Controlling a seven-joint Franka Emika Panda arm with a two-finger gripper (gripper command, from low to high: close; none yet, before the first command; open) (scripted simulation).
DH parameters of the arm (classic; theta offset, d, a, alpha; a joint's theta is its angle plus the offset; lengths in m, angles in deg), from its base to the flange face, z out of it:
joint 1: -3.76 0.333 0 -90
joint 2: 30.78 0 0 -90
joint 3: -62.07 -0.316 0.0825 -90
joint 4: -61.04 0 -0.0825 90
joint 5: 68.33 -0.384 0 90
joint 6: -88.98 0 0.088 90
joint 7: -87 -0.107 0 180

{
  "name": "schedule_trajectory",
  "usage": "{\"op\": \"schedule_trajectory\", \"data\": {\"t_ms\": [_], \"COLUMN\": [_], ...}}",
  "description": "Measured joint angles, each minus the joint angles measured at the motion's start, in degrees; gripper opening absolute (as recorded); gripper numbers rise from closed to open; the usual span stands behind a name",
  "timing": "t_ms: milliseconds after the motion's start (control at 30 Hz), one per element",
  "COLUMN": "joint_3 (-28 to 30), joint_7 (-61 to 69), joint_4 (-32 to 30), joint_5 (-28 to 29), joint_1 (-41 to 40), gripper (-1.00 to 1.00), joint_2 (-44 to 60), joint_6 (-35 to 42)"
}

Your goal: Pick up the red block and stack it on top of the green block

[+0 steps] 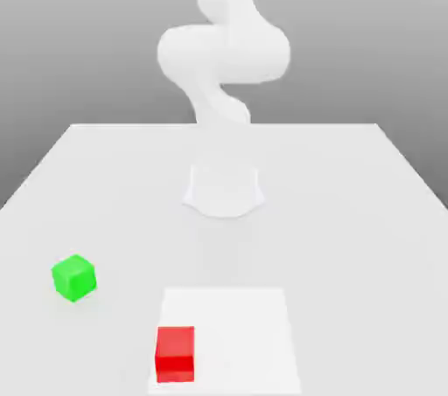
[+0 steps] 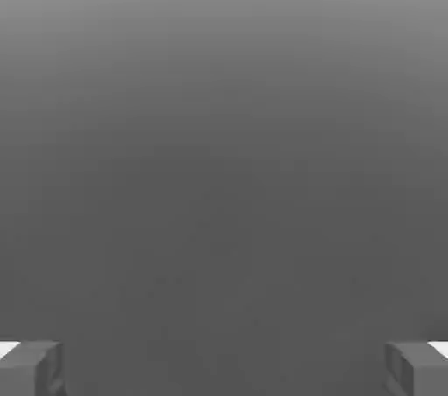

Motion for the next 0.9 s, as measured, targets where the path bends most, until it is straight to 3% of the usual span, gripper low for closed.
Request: {"op": "schedule_trajectory", "data": {"t_ms": [467,900], "joint_3": [5.0,5.2], "joint_7": [7.8,12.9], "joint_4": [-6.7,-10.8], "joint_5": [-3.0,-4.4], "joint_1": [1.2,-1.4], "gripper": [0.00,0.00], "joint_2": [29.5,56.3], "joint_6": [-12.0,-25.5]}}
